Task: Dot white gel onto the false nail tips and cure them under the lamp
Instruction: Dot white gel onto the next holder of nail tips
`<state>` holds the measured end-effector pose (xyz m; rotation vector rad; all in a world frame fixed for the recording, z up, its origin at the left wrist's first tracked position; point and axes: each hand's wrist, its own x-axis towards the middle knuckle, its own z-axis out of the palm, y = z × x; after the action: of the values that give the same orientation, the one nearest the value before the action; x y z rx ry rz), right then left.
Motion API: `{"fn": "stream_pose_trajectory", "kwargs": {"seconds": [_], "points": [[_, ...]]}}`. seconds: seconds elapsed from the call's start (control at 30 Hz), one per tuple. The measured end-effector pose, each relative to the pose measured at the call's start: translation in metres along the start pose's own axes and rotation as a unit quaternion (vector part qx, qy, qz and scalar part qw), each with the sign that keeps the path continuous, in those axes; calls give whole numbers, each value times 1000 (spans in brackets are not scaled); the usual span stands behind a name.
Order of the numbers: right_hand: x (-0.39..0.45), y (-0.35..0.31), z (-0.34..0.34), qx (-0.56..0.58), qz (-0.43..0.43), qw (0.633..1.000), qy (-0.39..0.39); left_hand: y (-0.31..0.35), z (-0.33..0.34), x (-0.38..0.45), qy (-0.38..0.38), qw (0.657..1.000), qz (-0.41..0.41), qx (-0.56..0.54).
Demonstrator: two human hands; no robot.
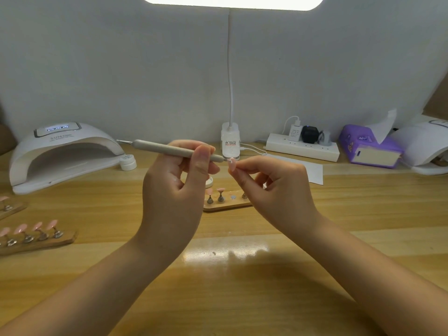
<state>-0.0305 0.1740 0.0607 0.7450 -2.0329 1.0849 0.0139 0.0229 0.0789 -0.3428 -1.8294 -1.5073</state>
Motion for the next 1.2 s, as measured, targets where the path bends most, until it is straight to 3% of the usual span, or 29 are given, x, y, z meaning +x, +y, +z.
{"fn": "stream_pose_trajectory", "kwargs": {"seconds": [1.2], "points": [[-1, -2, 1, 4, 14, 1000, -1, 0, 2, -2, -1, 1000, 5, 2]]}}
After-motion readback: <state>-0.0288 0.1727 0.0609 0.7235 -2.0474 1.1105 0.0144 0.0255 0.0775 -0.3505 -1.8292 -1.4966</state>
